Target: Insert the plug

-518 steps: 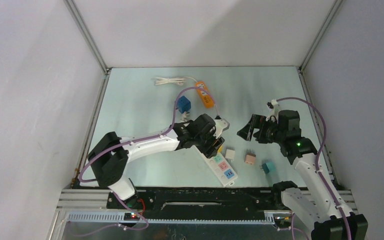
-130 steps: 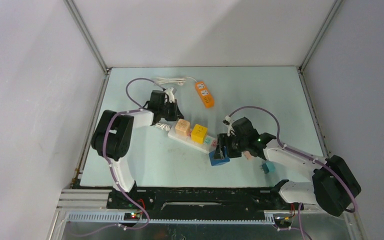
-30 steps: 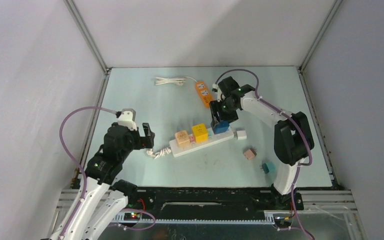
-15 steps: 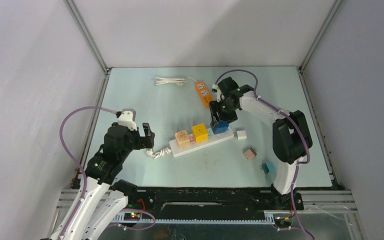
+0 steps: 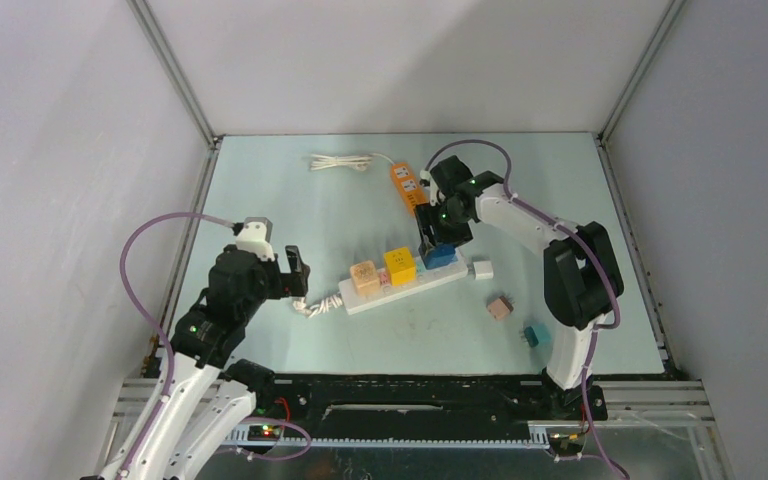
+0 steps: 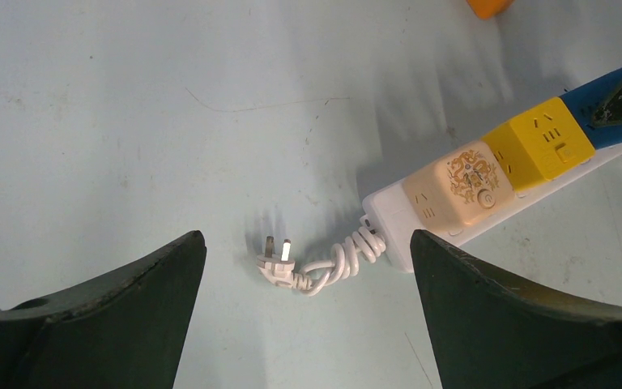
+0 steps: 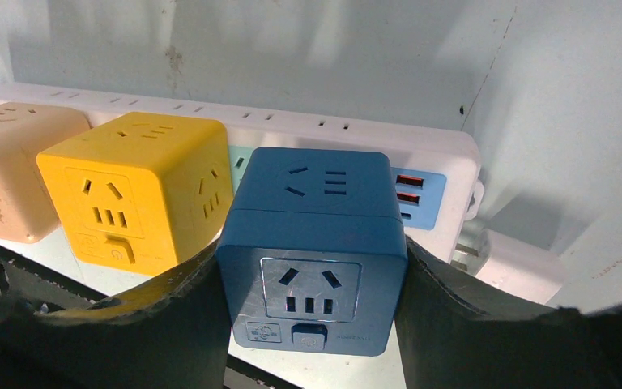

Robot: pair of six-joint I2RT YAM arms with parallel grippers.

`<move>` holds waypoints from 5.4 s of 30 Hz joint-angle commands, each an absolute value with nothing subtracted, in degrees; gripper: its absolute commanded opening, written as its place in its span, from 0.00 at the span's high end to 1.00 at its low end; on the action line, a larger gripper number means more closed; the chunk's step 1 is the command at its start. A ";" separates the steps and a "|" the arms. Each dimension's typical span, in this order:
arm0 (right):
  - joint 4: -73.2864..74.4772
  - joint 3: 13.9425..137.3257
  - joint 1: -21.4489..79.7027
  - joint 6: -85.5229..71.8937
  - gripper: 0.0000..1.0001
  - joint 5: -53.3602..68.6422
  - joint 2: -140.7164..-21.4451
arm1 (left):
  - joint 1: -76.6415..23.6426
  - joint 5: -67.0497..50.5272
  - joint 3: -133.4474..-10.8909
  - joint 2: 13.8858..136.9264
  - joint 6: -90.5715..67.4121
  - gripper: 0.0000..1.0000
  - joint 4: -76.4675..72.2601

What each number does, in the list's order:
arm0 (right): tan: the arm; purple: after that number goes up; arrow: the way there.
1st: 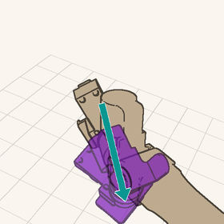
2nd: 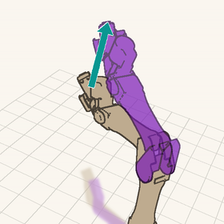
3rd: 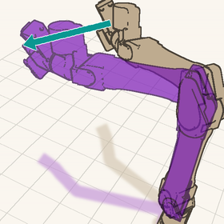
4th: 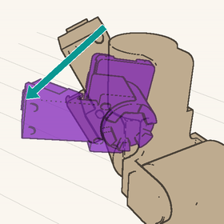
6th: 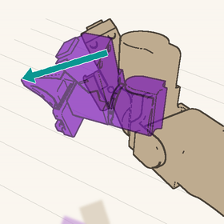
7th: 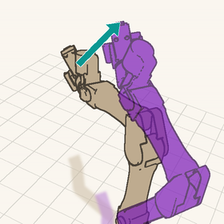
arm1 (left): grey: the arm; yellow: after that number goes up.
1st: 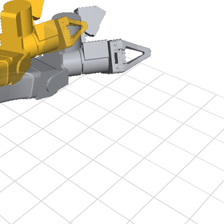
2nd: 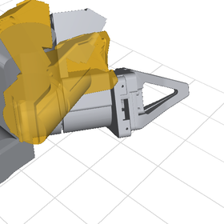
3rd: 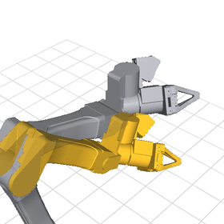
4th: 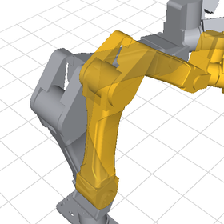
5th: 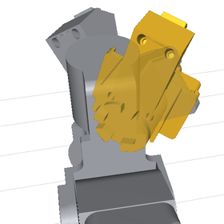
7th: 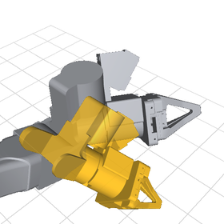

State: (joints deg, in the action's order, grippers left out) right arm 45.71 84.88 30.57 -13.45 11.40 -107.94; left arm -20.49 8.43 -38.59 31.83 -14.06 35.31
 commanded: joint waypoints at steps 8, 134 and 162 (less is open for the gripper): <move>47.85 83.50 31.93 -13.12 1.00 8.05 -107.49 | -20.13 8.38 -37.79 32.20 -14.59 0.00 34.70; 28.95 57.87 15.64 -22.60 0.27 9.22 -92.58 | -20.18 7.27 -37.79 33.26 -14.41 0.00 34.49; 34.68 62.15 21.49 -18.93 0.86 -6.88 -91.89 | -20.19 7.03 -37.83 32.77 -14.25 0.00 34.45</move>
State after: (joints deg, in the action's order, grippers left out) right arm 32.93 60.80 20.10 -20.43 -2.81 -97.84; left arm -20.45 7.31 -38.59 33.30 -14.06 35.31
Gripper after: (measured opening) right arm 0.450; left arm 0.996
